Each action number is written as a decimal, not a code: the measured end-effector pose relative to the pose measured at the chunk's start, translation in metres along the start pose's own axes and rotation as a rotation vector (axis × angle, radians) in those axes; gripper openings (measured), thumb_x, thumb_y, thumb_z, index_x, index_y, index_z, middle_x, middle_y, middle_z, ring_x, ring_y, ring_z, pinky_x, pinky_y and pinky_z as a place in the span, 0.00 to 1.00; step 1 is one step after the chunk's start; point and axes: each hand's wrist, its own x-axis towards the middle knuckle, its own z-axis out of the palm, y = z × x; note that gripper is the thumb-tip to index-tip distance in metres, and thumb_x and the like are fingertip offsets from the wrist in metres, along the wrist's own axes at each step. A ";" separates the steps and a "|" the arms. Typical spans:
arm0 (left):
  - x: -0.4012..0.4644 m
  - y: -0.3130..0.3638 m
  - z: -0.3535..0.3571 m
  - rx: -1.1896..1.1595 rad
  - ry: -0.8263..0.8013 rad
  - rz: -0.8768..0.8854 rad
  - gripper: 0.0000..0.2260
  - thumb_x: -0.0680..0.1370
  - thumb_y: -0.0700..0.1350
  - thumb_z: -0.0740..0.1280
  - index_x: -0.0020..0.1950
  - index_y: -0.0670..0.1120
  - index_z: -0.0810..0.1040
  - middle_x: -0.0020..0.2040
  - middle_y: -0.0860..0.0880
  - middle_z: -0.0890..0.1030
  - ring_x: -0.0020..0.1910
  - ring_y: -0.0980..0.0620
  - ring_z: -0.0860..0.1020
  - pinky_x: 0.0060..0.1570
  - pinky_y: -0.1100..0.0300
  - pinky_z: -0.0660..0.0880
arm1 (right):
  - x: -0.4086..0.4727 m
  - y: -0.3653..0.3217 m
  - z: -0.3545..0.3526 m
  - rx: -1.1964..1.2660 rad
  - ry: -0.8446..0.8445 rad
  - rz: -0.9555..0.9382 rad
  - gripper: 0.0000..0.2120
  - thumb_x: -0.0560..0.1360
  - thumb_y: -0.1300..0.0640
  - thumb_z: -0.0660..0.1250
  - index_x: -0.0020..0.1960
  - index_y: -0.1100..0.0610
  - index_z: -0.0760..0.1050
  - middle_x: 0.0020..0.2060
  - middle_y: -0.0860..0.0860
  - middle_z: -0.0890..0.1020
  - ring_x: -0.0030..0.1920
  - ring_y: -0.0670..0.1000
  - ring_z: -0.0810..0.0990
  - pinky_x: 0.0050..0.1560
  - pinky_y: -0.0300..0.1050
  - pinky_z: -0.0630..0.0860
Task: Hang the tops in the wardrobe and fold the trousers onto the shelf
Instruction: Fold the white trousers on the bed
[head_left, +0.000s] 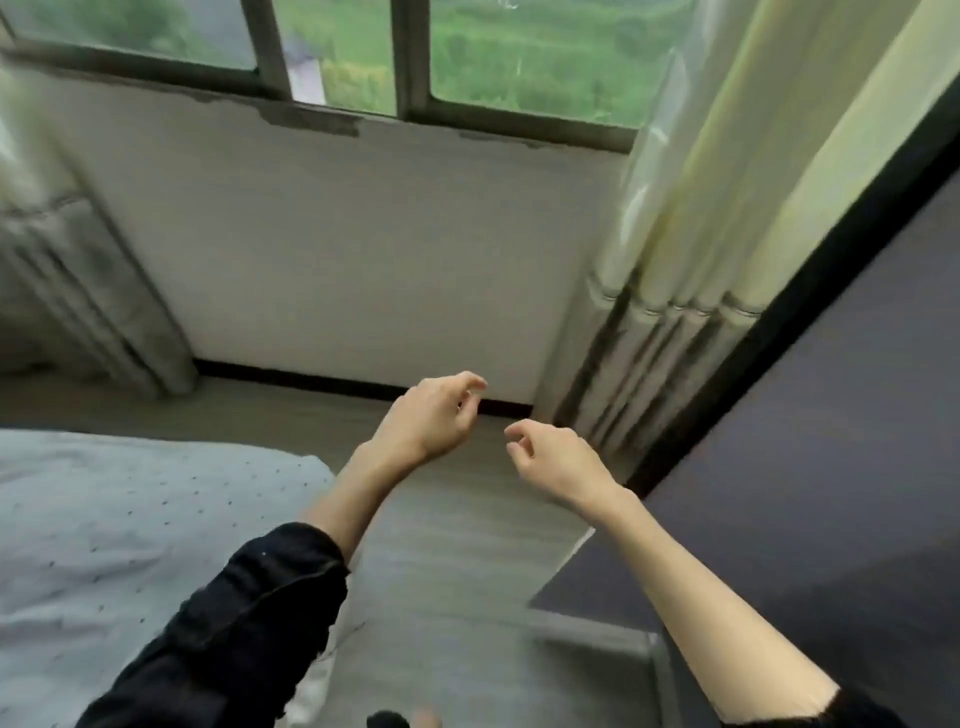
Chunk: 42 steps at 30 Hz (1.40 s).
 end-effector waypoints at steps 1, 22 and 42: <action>-0.004 -0.022 -0.005 -0.014 0.027 -0.070 0.13 0.80 0.46 0.58 0.62 0.51 0.75 0.52 0.49 0.82 0.53 0.47 0.78 0.53 0.52 0.74 | 0.015 -0.012 0.009 0.013 -0.034 -0.035 0.16 0.79 0.52 0.55 0.65 0.50 0.72 0.58 0.50 0.80 0.60 0.56 0.75 0.59 0.49 0.72; 0.174 -0.373 -0.141 -0.414 0.510 -0.833 0.12 0.80 0.45 0.57 0.58 0.52 0.78 0.51 0.49 0.82 0.50 0.51 0.78 0.51 0.60 0.74 | 0.447 -0.307 0.077 -0.196 -0.418 -0.558 0.16 0.80 0.52 0.55 0.65 0.51 0.72 0.56 0.47 0.81 0.59 0.53 0.76 0.60 0.48 0.72; 0.219 -0.553 -0.298 -0.390 1.086 -1.367 0.12 0.81 0.44 0.58 0.61 0.47 0.77 0.56 0.46 0.81 0.53 0.48 0.78 0.50 0.62 0.70 | 0.638 -0.630 0.156 -0.371 -0.688 -1.338 0.12 0.78 0.53 0.56 0.53 0.57 0.76 0.49 0.54 0.81 0.52 0.62 0.77 0.51 0.51 0.75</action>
